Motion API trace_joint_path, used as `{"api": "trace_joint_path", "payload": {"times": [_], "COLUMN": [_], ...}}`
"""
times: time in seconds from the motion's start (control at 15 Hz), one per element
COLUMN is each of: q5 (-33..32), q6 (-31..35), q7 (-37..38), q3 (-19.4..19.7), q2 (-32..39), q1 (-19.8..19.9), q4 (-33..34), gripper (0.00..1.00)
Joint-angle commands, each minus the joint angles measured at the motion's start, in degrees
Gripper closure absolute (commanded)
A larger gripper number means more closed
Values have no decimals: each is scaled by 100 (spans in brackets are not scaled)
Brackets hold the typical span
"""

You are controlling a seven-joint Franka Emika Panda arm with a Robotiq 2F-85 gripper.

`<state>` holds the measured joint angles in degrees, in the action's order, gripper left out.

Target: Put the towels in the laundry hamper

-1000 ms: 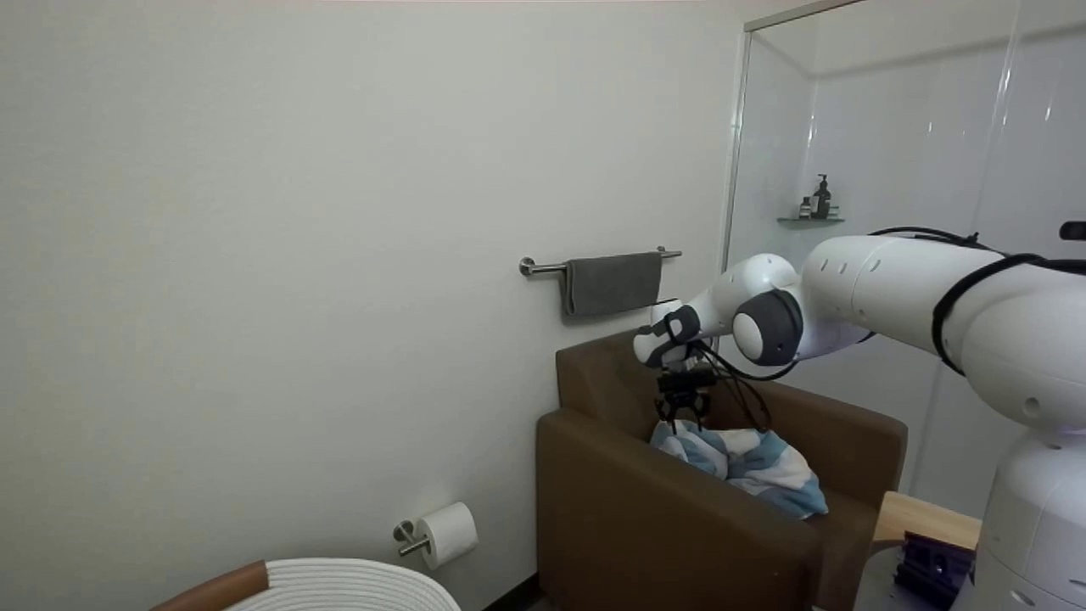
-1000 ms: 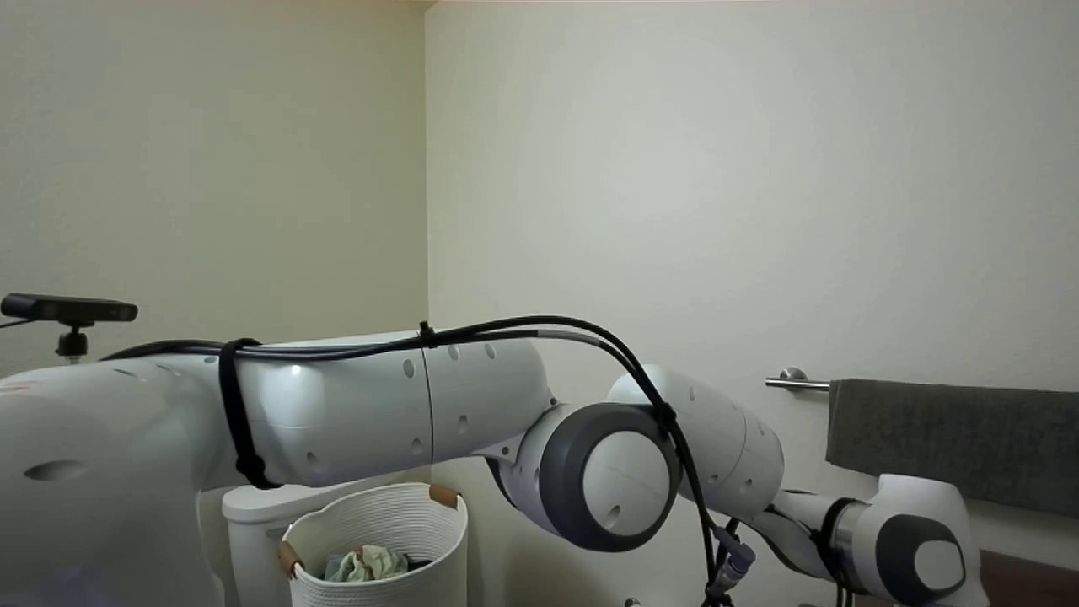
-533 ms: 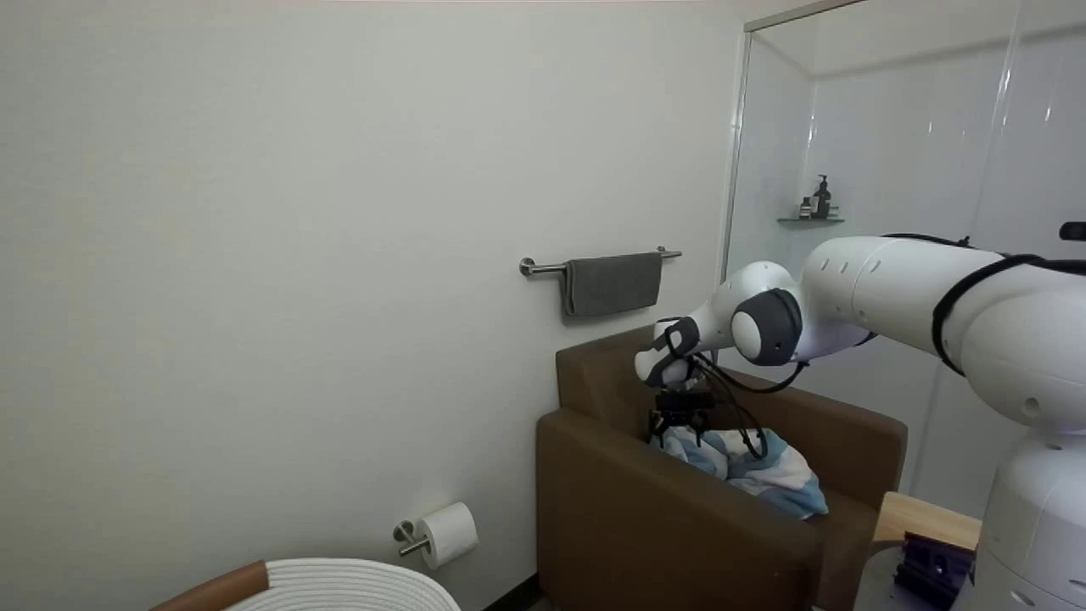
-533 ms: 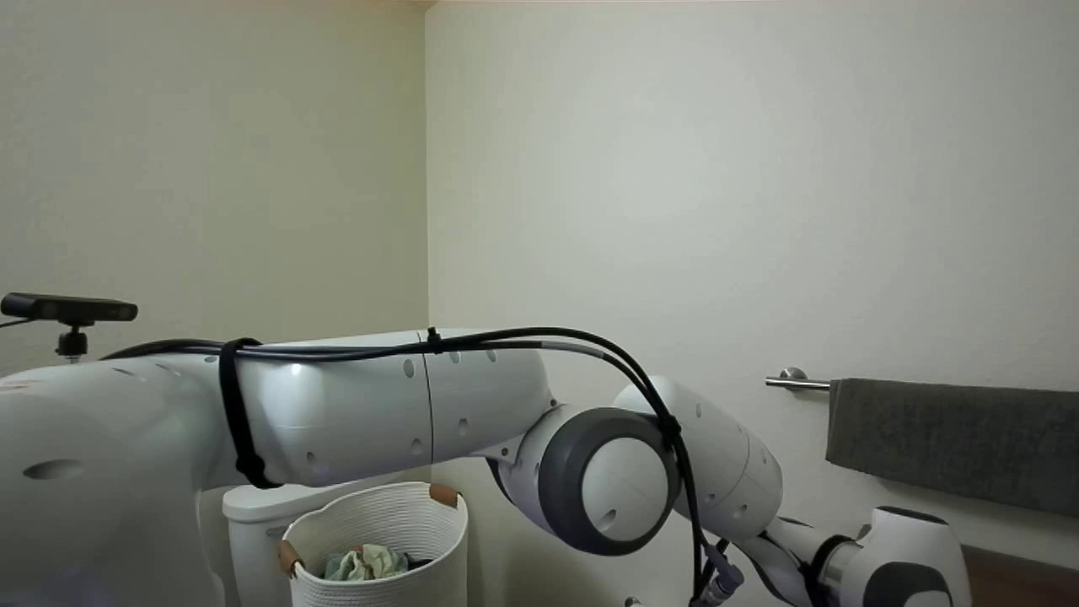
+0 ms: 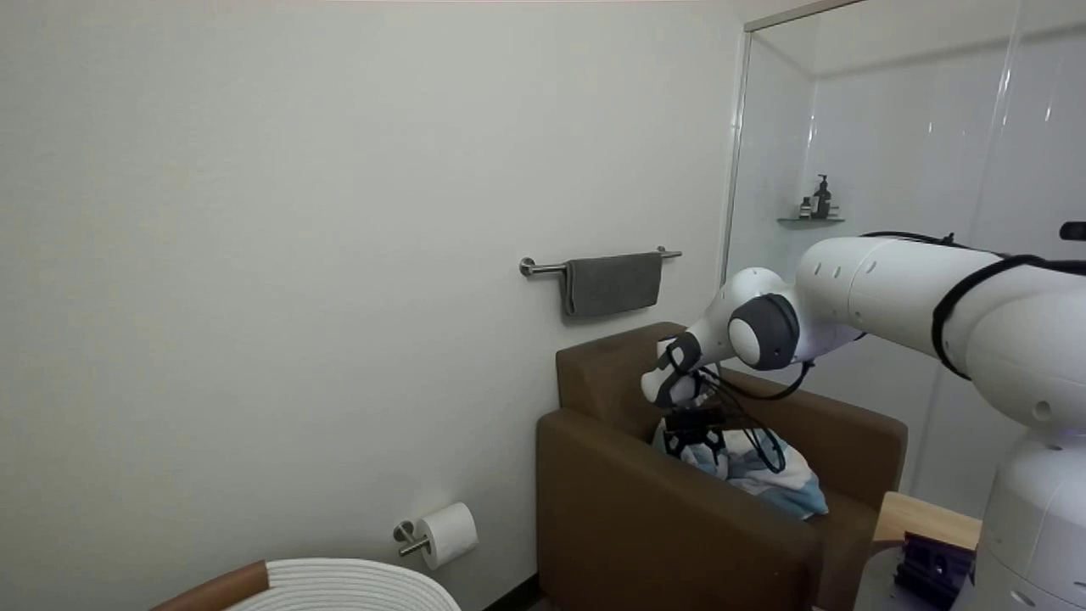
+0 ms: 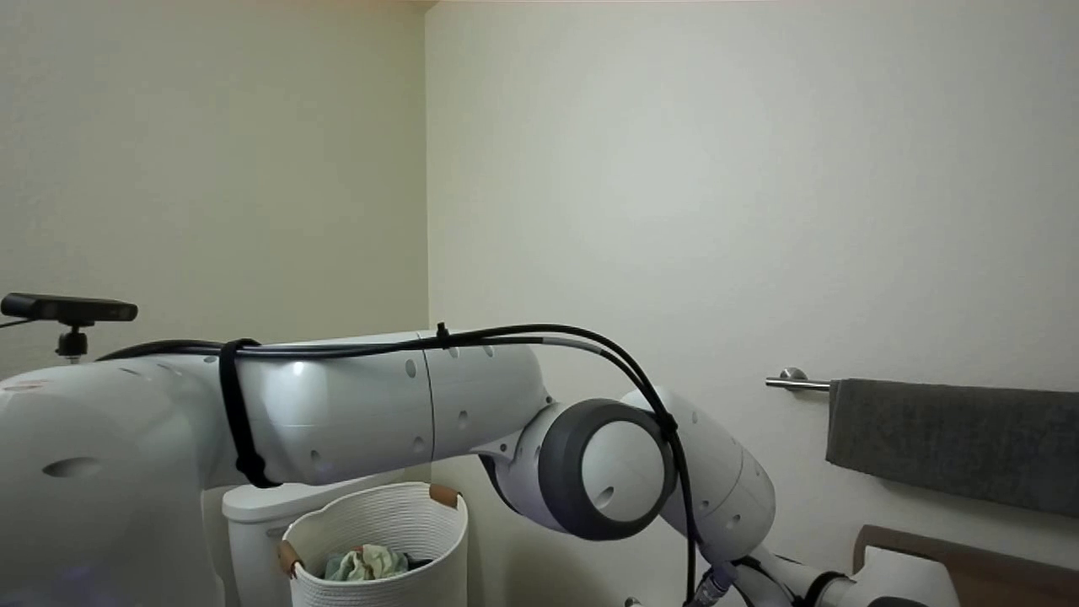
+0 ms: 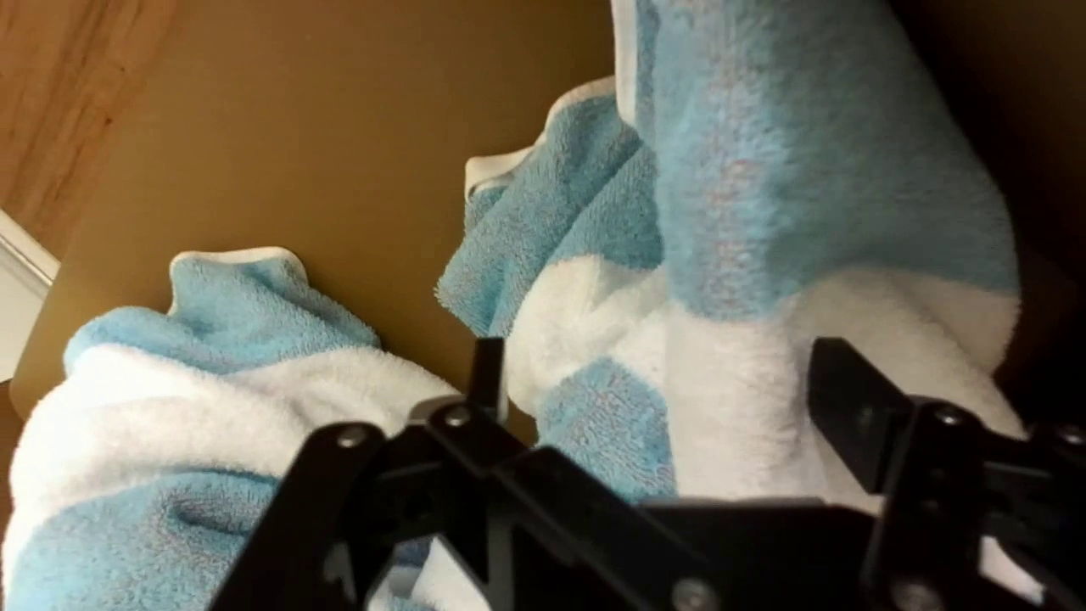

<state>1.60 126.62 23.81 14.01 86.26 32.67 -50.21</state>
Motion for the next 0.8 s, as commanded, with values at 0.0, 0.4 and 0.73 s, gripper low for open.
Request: {"api": "trace_joint_path", "payload": {"times": [0.0, 0.4, 0.73], "q5": [35, 69, 186], "q6": [-52, -41, -290], "q7": [12, -83, -368], "q3": [49, -63, -212], "q2": [1, 2, 2], "q1": [-23, 52, 125], "q4": [-199, -281, -176], "gripper": [40, 80, 93]}}
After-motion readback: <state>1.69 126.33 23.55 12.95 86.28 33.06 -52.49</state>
